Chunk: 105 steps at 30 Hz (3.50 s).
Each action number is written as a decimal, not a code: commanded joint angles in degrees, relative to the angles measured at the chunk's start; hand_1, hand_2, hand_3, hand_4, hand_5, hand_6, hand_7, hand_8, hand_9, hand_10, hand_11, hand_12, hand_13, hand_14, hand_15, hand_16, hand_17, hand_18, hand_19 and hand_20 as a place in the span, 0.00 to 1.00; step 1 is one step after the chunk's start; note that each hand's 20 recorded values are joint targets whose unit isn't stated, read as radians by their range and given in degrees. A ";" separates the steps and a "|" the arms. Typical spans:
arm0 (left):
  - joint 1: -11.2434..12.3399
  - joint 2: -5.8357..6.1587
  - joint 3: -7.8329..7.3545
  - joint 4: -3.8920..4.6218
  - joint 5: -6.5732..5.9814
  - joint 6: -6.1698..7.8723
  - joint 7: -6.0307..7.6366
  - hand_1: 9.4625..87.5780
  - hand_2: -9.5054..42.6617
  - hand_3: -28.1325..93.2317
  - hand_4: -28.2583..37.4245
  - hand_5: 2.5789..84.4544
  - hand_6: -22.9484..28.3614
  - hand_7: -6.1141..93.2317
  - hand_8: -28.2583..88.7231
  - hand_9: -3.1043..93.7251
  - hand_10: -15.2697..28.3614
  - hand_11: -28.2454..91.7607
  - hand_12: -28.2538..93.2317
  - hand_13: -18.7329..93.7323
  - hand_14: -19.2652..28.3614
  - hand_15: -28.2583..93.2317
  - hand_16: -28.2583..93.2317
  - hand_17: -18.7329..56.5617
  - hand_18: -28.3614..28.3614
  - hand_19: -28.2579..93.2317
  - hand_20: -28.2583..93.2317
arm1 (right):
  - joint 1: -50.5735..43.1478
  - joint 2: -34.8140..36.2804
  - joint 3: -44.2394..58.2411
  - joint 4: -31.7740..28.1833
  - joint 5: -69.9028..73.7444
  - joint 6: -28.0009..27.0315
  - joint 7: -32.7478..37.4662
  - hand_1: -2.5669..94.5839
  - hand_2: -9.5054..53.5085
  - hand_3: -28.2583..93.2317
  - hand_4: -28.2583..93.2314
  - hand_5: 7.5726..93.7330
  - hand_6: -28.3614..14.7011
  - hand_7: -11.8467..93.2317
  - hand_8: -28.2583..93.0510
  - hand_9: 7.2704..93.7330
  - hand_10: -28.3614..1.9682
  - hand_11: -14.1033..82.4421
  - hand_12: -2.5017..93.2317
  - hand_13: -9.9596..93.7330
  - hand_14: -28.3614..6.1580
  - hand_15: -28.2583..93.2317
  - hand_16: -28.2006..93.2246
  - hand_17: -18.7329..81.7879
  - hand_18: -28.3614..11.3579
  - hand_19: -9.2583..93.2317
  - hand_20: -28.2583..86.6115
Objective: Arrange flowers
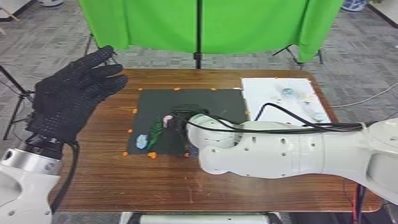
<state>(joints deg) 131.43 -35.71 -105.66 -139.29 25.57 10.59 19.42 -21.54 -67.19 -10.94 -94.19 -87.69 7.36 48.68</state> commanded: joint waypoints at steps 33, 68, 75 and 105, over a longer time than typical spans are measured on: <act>-2.75 -1.25 1.72 1.38 0.34 -1.32 -3.57 0.17 0.34 0.87 0.02 0.41 0.65 0.21 0.16 0.35 0.83 0.49 0.32 0.37 0.99 0.67 0.14 0.15 0.95 0.74 0.36 | 1.11 -1.07 0.25 0.00 0.90 4.31 2.40 0.25 0.34 0.85 0.03 0.72 0.69 0.21 0.13 1.00 0.54 0.62 0.21 0.86 0.47 0.91 0.40 0.46 0.12 0.95 0.45; 0.32 -1.15 -0.45 0.37 0.13 0.32 -2.20 0.17 0.34 0.87 0.02 0.41 0.65 0.21 0.16 0.35 0.83 0.49 0.32 0.37 0.99 0.67 0.14 0.15 0.95 0.74 0.36 | 4.34 -2.40 0.39 0.26 4.15 9.25 0.94 0.26 0.34 0.85 0.03 0.65 0.69 0.23 0.12 1.00 0.55 0.60 0.22 0.86 0.47 0.91 0.40 0.45 0.12 0.94 0.45; 2.17 -1.84 -2.01 -0.32 0.09 1.39 -2.20 0.17 0.34 0.87 0.02 0.41 0.65 0.21 0.16 0.35 0.83 0.49 0.31 0.37 0.99 0.68 0.14 0.15 0.95 0.74 0.36 | 1.19 0.24 2.78 -1.92 2.06 5.60 0.55 0.26 0.34 0.86 0.03 0.74 0.67 0.22 0.13 1.00 0.54 0.61 0.21 0.86 0.47 0.91 0.39 0.46 0.12 0.94 0.46; 13.41 -7.50 -7.14 -1.88 0.93 3.94 -1.37 0.12 0.34 0.85 0.00 0.33 0.55 0.19 0.16 0.29 0.76 0.43 0.32 0.34 0.98 0.64 0.15 0.11 0.97 0.70 0.35 | -31.07 31.78 42.31 -15.52 -17.05 15.04 15.46 0.27 0.27 0.85 0.05 0.48 0.54 0.22 0.14 0.83 0.34 0.39 0.17 0.84 0.45 0.76 0.33 0.48 0.07 0.95 0.29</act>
<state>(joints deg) 145.24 -43.07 -113.34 -141.25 26.38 13.56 18.86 -44.38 -42.62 23.24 -113.19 -104.07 23.37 60.29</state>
